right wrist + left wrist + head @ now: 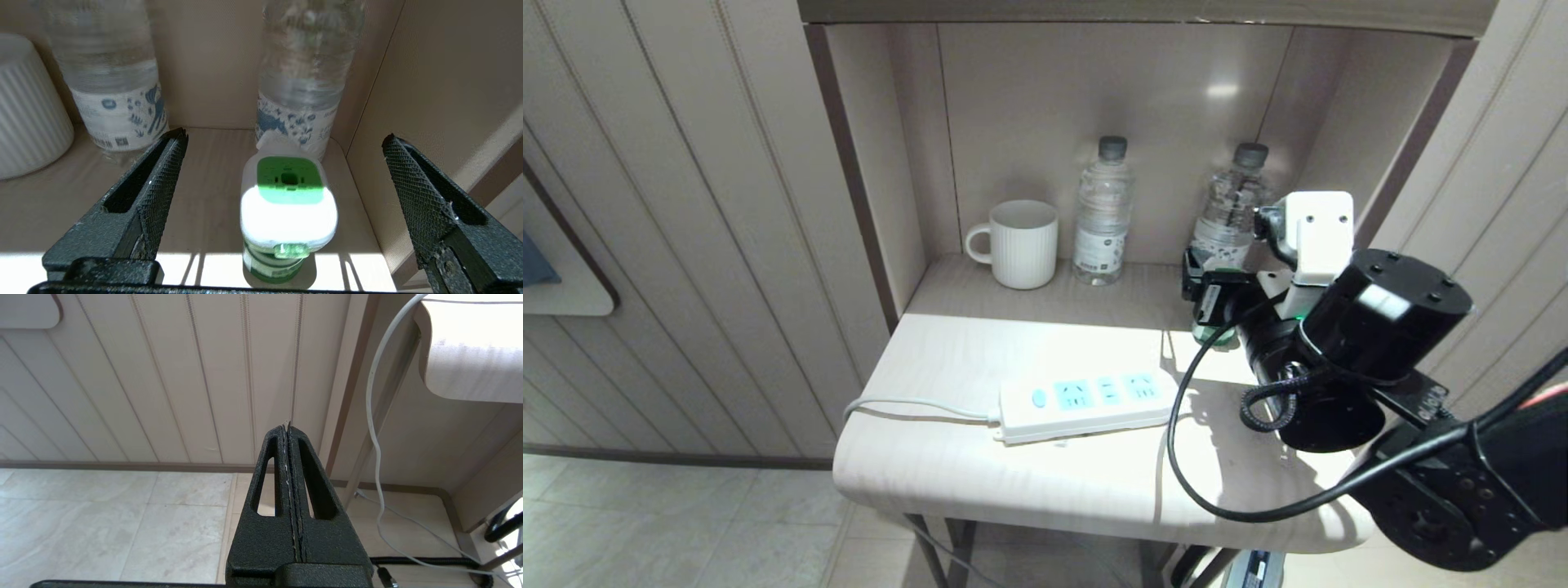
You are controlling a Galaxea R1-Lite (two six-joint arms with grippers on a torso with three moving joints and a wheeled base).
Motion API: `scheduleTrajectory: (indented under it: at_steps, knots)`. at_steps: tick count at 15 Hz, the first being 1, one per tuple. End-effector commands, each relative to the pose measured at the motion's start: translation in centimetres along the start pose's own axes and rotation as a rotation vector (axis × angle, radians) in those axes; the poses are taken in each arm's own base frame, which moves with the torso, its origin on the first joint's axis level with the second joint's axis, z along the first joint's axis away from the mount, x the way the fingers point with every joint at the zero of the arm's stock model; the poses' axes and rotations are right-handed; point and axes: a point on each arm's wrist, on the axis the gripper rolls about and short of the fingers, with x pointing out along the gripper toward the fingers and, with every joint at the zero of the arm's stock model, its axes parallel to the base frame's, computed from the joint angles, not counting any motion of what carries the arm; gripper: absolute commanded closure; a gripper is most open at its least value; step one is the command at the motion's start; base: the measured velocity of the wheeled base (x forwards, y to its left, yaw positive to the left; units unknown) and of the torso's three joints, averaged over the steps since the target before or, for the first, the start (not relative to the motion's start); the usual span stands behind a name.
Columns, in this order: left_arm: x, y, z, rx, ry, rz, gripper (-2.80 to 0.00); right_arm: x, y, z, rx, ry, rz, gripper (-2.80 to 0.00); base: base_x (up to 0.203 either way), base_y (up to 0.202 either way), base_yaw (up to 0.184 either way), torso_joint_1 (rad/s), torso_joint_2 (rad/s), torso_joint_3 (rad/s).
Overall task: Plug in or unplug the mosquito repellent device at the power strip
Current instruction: Pick up the mosquito repellent liquid
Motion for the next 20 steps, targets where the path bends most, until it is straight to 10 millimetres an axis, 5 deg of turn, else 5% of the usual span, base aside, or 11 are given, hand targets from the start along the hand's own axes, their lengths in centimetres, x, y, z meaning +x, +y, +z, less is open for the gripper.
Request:
scheduleTrajectory:
  at_steps: [1,4,20]
  knots:
    - [0.0,0.0,0.0,0.000,0.000,0.000,0.00,0.3,0.5,-1.4,-0.023,0.024,0.000,-2.80,0.000,0.000,0.000,0.000,0.00,0.000]
    - [0.0,0.0,0.0,0.000,0.000,0.000,0.00,1.1,0.6,-2.8,-0.034,0.030,-0.017,-2.80,0.000,0.000,0.000,0.000,0.00,0.000]
    - [0.0,0.0,0.0,0.000,0.000,0.000,0.00,3.2,0.3,-3.0,-0.042,0.002,-0.026,-2.80,0.000,0.000,0.000,0.000,0.00,0.000]
